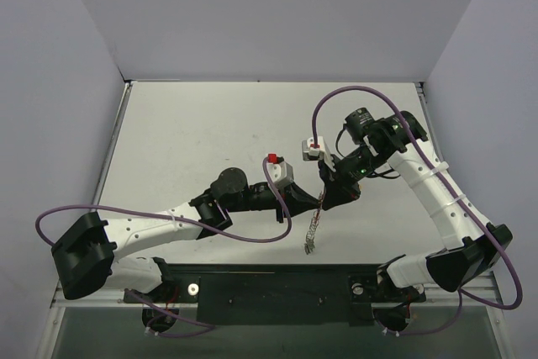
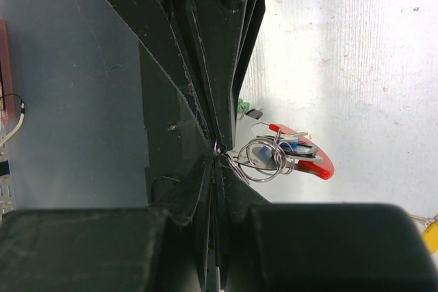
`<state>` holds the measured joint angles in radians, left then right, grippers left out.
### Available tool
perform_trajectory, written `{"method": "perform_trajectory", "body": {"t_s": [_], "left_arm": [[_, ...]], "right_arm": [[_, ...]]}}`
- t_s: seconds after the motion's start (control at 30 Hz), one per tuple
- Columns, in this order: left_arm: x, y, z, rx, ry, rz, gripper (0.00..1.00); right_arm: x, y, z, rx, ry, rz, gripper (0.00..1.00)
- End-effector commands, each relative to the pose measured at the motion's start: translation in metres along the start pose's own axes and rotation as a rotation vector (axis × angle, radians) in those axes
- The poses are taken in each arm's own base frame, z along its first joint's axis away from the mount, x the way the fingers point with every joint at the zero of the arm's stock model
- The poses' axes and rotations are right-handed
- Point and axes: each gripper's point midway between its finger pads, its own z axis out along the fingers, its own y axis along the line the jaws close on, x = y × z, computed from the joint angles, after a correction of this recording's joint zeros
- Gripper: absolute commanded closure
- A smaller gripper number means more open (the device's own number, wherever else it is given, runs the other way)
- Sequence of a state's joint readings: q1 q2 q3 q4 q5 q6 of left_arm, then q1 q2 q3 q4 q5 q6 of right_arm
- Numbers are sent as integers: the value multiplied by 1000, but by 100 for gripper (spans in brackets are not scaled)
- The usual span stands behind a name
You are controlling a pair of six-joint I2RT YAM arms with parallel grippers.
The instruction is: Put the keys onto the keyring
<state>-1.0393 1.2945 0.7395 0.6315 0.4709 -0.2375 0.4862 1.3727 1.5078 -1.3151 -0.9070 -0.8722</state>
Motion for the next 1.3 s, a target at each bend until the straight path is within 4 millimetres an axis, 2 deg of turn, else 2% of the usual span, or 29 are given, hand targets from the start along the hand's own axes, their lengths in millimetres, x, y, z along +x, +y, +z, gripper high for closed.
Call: {"method": "perform_trajectory", "body": {"t_s": [0.0, 0.17, 0.43, 0.5, 0.57, 0.7, 0.73, 0.77, 0.8, 0.83, 0.9, 0.93, 0.97, 1.03, 1.07, 1.27], "left_arm": [[-31, -12, 7, 63, -65, 24, 87], [-31, -11, 6, 62, -67, 18, 80], [-30, -13, 6, 74, -64, 14, 81], [-30, -15, 6, 89, -60, 12, 85], [-28, -17, 6, 109, -49, 10, 100], [-34, -16, 3, 92, -73, 14, 100], [-32, -13, 1, 75, -76, 9, 100], [-34, -12, -3, 49, -97, 14, 100], [-40, -12, -6, 38, -126, 25, 100], [-38, -11, -12, 16, -143, 25, 100], [-48, -13, -21, -3, -211, 42, 100], [-57, -14, -25, -5, -255, 54, 100], [-56, -13, -32, -25, -275, 53, 100], [-75, -16, -44, -38, -388, 64, 100], [-79, -17, -47, -40, -413, 55, 100], [-107, -12, -67, -92, -604, 15, 100]], "right_arm": [[-9, 11, -4, -28, -27, -16, 100], [-9, 11, -3, -33, -28, -13, 100], [-9, 10, -3, -35, -28, -14, 100], [-9, 11, -3, -34, -29, -13, 100], [-9, 10, -3, -33, -30, -16, 100], [-11, 12, -4, -31, -39, -25, 100], [-12, 12, -5, -29, -44, -25, 96], [-14, 14, -7, -29, -55, -23, 85], [-17, 15, -10, -28, -70, -21, 81], [-19, 19, -14, -37, -83, -20, 71], [-33, 25, -30, -37, -166, -10, 55], [-40, 29, -35, -51, -207, -14, 54], [-43, 29, -43, -35, -233, -6, 51], [-48, 28, -50, -15, -267, -11, 49], [-49, 28, -51, -16, -280, -22, 49], [-51, 23, -36, -111, -354, 47, 53]]}}
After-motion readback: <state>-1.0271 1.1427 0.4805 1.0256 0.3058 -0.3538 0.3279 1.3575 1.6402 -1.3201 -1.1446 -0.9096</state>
